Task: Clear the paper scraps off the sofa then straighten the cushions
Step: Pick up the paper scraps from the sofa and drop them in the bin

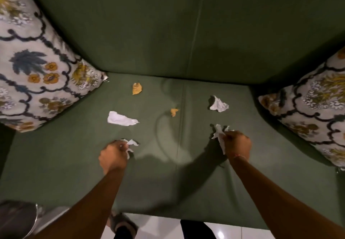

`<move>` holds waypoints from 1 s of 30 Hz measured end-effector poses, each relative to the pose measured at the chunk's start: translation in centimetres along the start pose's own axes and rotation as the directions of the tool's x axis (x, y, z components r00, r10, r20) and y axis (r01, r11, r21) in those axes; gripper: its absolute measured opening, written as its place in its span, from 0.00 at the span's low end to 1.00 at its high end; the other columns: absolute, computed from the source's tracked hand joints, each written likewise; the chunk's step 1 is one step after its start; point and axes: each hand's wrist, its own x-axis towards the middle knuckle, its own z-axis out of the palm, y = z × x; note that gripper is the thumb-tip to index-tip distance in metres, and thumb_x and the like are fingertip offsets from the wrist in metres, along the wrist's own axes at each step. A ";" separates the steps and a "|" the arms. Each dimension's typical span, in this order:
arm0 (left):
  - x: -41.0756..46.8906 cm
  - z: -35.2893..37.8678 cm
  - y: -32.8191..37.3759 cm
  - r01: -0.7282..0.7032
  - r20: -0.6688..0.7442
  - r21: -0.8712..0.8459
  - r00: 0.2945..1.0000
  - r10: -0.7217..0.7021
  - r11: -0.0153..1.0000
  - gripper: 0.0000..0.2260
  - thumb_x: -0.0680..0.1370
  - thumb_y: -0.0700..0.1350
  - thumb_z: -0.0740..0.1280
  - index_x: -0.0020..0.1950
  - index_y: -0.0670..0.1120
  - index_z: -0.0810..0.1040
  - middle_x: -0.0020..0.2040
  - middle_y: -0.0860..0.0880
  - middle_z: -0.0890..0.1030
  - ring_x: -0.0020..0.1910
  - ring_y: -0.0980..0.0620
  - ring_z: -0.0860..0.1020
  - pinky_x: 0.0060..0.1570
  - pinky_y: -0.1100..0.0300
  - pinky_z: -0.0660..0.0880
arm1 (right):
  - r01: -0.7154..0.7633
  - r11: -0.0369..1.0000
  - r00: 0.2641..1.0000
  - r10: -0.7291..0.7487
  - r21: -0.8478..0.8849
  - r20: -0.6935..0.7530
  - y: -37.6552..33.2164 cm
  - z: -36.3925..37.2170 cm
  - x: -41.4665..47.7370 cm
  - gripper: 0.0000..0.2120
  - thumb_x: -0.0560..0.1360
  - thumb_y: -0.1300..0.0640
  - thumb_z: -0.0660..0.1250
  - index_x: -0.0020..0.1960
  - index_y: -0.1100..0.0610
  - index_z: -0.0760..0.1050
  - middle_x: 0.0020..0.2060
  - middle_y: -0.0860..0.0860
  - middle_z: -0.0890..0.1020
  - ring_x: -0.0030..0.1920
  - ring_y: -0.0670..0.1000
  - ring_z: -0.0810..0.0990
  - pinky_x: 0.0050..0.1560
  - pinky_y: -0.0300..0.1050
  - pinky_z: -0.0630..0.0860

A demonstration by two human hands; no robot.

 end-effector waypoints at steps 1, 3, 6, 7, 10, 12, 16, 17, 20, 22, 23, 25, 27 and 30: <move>-0.2 0.0 0.0 0.031 0.002 -0.057 1.000 -0.030 0.998 0.07 0.68 0.42 0.75 0.44 0.49 0.86 0.44 0.37 0.85 0.44 0.33 0.82 0.44 0.52 0.77 | -0.007 1.000 1.000 0.007 0.031 0.006 -0.5 0.2 -0.8 0.10 0.76 0.53 0.67 0.55 0.54 0.81 0.49 0.54 0.83 0.52 0.52 0.79 0.55 0.46 0.70; -0.5 -0.4 -0.8 0.104 0.005 -0.186 0.994 -0.105 0.977 0.05 0.68 0.44 0.75 0.43 0.50 0.87 0.42 0.40 0.86 0.42 0.36 0.82 0.41 0.58 0.73 | 0.016 0.997 0.999 -0.019 0.078 0.047 -2.2 1.5 -3.1 0.10 0.74 0.52 0.70 0.54 0.53 0.82 0.49 0.53 0.85 0.51 0.53 0.80 0.56 0.47 0.73; -1.1 -1.6 -3.7 0.129 0.022 -0.305 0.991 -0.128 0.944 0.04 0.69 0.46 0.75 0.43 0.51 0.87 0.42 0.43 0.87 0.41 0.39 0.83 0.41 0.60 0.70 | 0.043 0.988 0.990 -0.062 0.151 0.123 -5.8 4.1 -8.0 0.09 0.70 0.51 0.74 0.49 0.51 0.85 0.44 0.50 0.87 0.46 0.50 0.82 0.53 0.47 0.76; -1.2 -2.5 -5.2 0.138 0.026 -0.322 0.990 -0.137 0.937 0.05 0.68 0.46 0.75 0.43 0.52 0.87 0.42 0.43 0.87 0.41 0.39 0.83 0.41 0.60 0.71 | 0.053 0.981 0.988 -0.079 0.186 0.136 -7.4 5.5 -9.9 0.08 0.68 0.52 0.76 0.47 0.51 0.85 0.42 0.49 0.87 0.45 0.49 0.83 0.51 0.47 0.77; -1.0 -5.7 -10.9 0.174 0.012 -0.323 0.984 -0.179 0.930 0.10 0.68 0.49 0.76 0.48 0.52 0.86 0.44 0.43 0.87 0.45 0.39 0.84 0.44 0.56 0.75 | 0.011 0.959 0.975 -0.073 0.283 0.210 -12.4 10.3 -16.3 0.09 0.64 0.55 0.78 0.44 0.52 0.84 0.38 0.50 0.87 0.40 0.49 0.83 0.45 0.46 0.78; -0.5 -7.7 -15.3 0.223 0.014 -0.331 0.973 -0.232 0.917 0.13 0.68 0.50 0.76 0.52 0.52 0.85 0.47 0.45 0.87 0.48 0.40 0.84 0.47 0.54 0.76 | -0.016 0.949 0.960 -0.074 0.316 0.269 -15.1 14.0 -20.4 0.13 0.64 0.57 0.78 0.46 0.49 0.80 0.36 0.51 0.86 0.38 0.51 0.83 0.43 0.46 0.78; 0.7 -12.1 -25.8 0.409 0.050 -0.423 0.902 -0.429 0.809 0.05 0.72 0.53 0.72 0.45 0.55 0.85 0.43 0.49 0.87 0.45 0.45 0.83 0.40 0.60 0.72 | 0.021 0.951 0.891 -0.157 0.308 0.425 -20.2 23.1 -28.3 0.05 0.65 0.62 0.76 0.37 0.53 0.82 0.35 0.51 0.86 0.37 0.52 0.83 0.40 0.46 0.77; 0.9 -13.1 -28.6 0.454 0.047 -0.433 0.874 -0.483 0.779 0.06 0.72 0.53 0.72 0.45 0.55 0.86 0.44 0.48 0.87 0.45 0.44 0.83 0.41 0.60 0.72 | 0.012 0.958 0.877 -0.148 0.287 0.458 -21.5 25.4 -30.2 0.05 0.65 0.62 0.76 0.35 0.54 0.83 0.34 0.52 0.85 0.36 0.54 0.82 0.41 0.48 0.77; 2.1 -15.2 -36.9 0.620 0.069 -0.473 0.734 -0.675 0.626 0.07 0.69 0.54 0.74 0.42 0.52 0.85 0.40 0.46 0.86 0.42 0.42 0.81 0.40 0.60 0.73 | 0.076 0.977 0.810 -0.177 0.199 0.559 -24.9 31.9 -36.0 0.07 0.64 0.59 0.78 0.32 0.50 0.83 0.36 0.55 0.86 0.37 0.59 0.83 0.45 0.54 0.81; 3.1 -15.5 -41.7 0.670 0.065 -0.492 0.665 -0.744 0.556 0.12 0.68 0.55 0.75 0.43 0.48 0.85 0.40 0.44 0.85 0.46 0.39 0.82 0.43 0.58 0.76 | 0.149 0.969 0.757 -0.239 0.196 0.608 -26.8 35.5 -39.5 0.09 0.65 0.59 0.76 0.31 0.46 0.83 0.30 0.49 0.84 0.33 0.53 0.81 0.42 0.52 0.81; 3.5 -15.5 -44.4 0.681 0.076 -0.479 0.660 -0.747 0.554 0.14 0.69 0.56 0.74 0.45 0.46 0.85 0.43 0.43 0.86 0.47 0.39 0.83 0.47 0.55 0.77 | 0.206 0.960 0.721 -0.279 0.188 0.634 -27.6 37.6 -41.5 0.10 0.65 0.58 0.75 0.34 0.43 0.83 0.27 0.46 0.83 0.30 0.49 0.80 0.40 0.49 0.80; 4.5 -15.1 -47.3 0.691 0.112 -0.466 0.666 -0.738 0.553 0.15 0.69 0.57 0.72 0.45 0.46 0.86 0.44 0.43 0.87 0.46 0.42 0.83 0.51 0.50 0.79 | 0.296 0.941 0.682 -0.328 0.162 0.654 -28.9 40.5 -43.7 0.08 0.66 0.55 0.73 0.39 0.42 0.83 0.27 0.46 0.83 0.31 0.48 0.81 0.39 0.45 0.80; 5.6 -14.5 -50.3 0.707 0.156 -0.478 0.652 -0.742 0.521 0.14 0.68 0.56 0.73 0.44 0.47 0.86 0.41 0.44 0.87 0.43 0.44 0.84 0.51 0.48 0.80 | 0.399 0.914 0.667 -0.346 0.075 0.660 -30.0 43.9 -45.8 0.04 0.68 0.53 0.72 0.42 0.49 0.85 0.34 0.51 0.86 0.38 0.54 0.83 0.43 0.46 0.81; 7.4 -13.2 -53.3 0.716 0.198 -0.496 0.643 -0.740 0.491 0.14 0.67 0.56 0.73 0.46 0.49 0.86 0.42 0.45 0.87 0.43 0.43 0.84 0.51 0.48 0.81 | 0.470 0.874 0.689 -0.271 -0.128 0.672 -31.6 48.9 -46.4 0.12 0.72 0.50 0.69 0.55 0.50 0.83 0.52 0.54 0.85 0.54 0.56 0.82 0.55 0.43 0.75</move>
